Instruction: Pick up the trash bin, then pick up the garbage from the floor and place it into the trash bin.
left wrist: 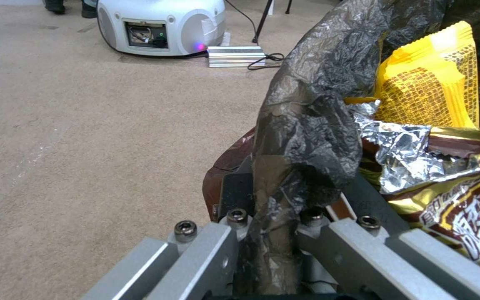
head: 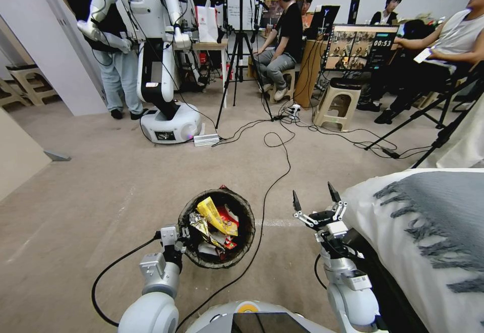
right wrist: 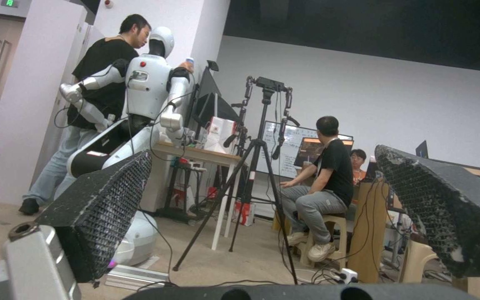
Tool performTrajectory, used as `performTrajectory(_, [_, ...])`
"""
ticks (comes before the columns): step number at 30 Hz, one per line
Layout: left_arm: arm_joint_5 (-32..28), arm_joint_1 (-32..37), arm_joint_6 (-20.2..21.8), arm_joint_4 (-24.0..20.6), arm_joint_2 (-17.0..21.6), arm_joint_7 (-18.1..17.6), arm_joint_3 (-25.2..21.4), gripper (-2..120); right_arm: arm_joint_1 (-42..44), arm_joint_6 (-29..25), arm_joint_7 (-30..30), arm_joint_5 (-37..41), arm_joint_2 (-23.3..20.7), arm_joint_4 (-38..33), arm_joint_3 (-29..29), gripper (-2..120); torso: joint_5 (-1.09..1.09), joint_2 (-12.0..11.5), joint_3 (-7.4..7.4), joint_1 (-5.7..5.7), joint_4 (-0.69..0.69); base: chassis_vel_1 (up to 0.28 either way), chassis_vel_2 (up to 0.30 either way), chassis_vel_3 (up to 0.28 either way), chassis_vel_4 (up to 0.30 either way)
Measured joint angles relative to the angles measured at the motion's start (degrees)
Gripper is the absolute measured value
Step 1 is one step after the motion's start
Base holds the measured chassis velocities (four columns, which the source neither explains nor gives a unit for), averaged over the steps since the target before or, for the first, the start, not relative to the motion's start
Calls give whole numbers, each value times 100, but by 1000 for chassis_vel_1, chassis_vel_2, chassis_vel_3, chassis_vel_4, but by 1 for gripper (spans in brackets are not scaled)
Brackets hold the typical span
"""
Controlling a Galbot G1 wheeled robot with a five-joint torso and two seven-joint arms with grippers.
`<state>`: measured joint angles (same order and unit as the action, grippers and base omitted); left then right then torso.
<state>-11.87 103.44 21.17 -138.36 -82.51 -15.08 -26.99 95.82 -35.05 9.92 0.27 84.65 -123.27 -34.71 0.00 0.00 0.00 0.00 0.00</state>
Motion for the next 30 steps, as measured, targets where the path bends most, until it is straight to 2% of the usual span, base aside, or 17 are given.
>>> performTrajectory(13, [-469, -343, 272, 195, 11, -197, -525, 0, 5, -12, 0, -4, 3, 32, -4, 100, -1, 0, 0, 0, 0, 0, 0, 0, 0])
performTrajectory(19, [-832, -570, 410, 568, 9, -291, -978, 0, 24, -22, 2, -18, 6, 47, -1, 100, 0, 0, 0, 0, 0, 0, 0, 0, 0])
performTrajectory(30, [-1093, -621, 405, 1206, -46, -331, -1244, 0, 28, -18, 10, -64, 11, 45, 46, 100, -1, 0, 0, 0, 0, 0, 0, 0, 0])
